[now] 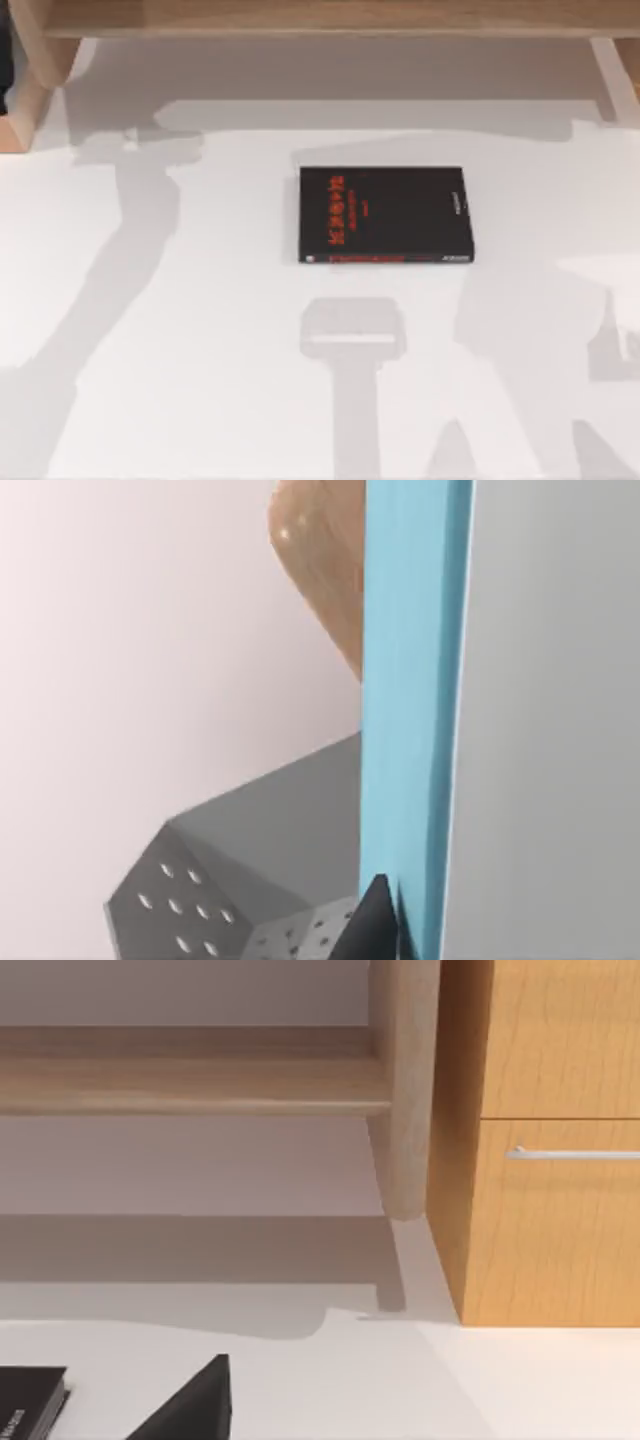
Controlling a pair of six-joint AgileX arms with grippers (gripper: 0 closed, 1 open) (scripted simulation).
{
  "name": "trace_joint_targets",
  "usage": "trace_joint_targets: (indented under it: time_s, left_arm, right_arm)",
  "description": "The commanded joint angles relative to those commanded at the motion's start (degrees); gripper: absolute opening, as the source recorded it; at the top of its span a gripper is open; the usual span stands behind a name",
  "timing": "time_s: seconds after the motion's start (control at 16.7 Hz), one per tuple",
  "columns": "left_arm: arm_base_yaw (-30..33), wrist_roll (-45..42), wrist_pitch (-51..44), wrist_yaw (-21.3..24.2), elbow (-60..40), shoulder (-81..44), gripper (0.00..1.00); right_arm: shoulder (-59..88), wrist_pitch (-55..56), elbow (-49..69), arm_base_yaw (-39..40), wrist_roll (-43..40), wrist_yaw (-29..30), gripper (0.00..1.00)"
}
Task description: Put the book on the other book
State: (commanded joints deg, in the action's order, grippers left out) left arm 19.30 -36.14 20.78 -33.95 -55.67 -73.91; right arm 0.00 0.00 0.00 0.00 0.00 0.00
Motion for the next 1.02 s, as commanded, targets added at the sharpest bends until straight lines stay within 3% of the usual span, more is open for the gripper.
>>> trace_joint_targets:
  time_s: [0.18,0.42,0.72,1.02]
  left_arm:
    - [7.81,-5.68,-3.56,-5.14,1.35,-5.38,0.00]
    - [17.83,-12.49,-7.66,-8.54,-1.33,-17.28,0.00]
    - [28.09,-19.13,-11.31,-9.01,-9.14,-34.32,0.00]
    - [33.53,-22.78,-13.08,-8.08,-16.17,-46.42,0.00]
  right_arm:
    - [0.00,0.00,0.00,0.00,0.00,0.00,1.00]
    - [0.00,0.00,0.00,0.00,0.00,0.00,1.00]
    - [0.00,0.00,0.00,0.00,0.00,0.00,1.00]
    - [0.00,0.00,0.00,0.00,0.00,0.00,1.00]
